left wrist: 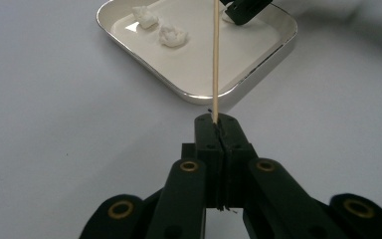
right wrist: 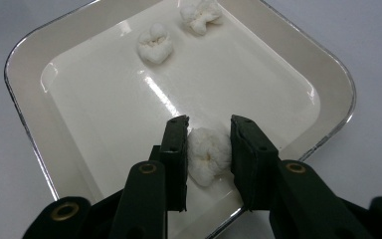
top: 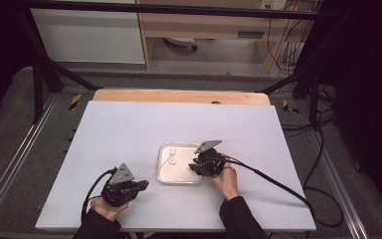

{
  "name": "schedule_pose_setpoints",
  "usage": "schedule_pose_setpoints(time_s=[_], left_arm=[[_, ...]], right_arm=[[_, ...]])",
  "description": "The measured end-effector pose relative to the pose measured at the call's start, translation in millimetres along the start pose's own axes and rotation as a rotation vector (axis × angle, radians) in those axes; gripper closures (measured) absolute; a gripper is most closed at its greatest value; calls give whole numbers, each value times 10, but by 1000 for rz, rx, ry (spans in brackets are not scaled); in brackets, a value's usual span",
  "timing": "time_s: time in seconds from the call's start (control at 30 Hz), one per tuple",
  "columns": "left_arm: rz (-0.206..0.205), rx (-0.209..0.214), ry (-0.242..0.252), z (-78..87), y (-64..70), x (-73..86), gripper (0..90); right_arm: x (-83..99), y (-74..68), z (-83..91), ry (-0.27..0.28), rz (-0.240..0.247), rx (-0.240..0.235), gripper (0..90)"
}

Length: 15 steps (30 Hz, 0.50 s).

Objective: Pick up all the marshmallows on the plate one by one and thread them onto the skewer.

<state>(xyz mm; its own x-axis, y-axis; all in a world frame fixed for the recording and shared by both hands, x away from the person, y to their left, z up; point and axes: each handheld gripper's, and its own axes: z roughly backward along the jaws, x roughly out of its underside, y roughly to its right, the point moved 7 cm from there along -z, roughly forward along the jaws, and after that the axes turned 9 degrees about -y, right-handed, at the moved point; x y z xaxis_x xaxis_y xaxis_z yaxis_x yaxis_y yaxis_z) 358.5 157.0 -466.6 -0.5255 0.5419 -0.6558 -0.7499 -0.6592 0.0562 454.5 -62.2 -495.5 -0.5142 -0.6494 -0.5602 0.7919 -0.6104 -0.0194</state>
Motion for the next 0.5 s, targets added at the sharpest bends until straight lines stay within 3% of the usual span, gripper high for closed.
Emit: schedule_pose_setpoints(time_s=[0.03, 0.13, 0.37, 0.5], left_arm=[[1, 1, 1, -1, 2, 0, 884], [-2, 0, 1, -1, 11, -2, 884], [-5, 5, 16, 1, 46, -20, 885], [-11, 8, 33, 8, 83, -39, 885]], right_arm=[[-9, 1, 6, 0, -27, -29, 695], [-44, -10, 51, 27, -51, -56, 697], [-114, -56, 264, 96, -48, -88, 700], [-166, -119, 494, 178, -52, -129, 704]])
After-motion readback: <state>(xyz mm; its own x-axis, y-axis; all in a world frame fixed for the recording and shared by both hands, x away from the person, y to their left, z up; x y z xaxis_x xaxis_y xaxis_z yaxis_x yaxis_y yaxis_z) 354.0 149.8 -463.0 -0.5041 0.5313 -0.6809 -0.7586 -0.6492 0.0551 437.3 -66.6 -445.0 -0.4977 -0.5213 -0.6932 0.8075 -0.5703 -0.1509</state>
